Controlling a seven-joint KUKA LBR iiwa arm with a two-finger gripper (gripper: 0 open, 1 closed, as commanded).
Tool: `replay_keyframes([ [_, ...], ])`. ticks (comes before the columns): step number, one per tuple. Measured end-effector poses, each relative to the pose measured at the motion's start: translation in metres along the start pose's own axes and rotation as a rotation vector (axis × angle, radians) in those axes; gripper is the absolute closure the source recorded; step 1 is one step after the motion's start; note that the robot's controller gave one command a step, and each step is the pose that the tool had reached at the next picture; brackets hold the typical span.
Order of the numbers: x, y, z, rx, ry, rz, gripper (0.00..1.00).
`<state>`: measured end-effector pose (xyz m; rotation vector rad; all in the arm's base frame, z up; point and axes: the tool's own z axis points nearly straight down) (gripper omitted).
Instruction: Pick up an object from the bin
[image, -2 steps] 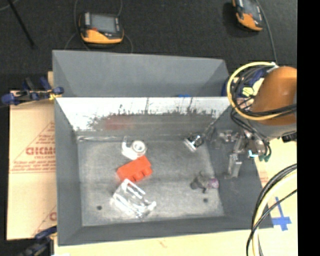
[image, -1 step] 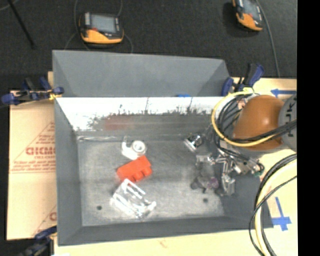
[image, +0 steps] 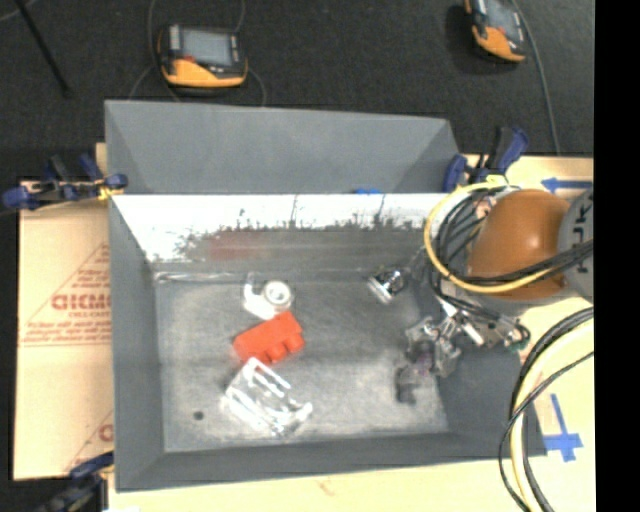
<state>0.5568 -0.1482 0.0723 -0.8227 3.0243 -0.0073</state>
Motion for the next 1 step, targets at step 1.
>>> replay_keyframes([
  [1, 0.0121, 0.0155, -0.1495, 0.003, -0.003, 0.055, 1.00],
])
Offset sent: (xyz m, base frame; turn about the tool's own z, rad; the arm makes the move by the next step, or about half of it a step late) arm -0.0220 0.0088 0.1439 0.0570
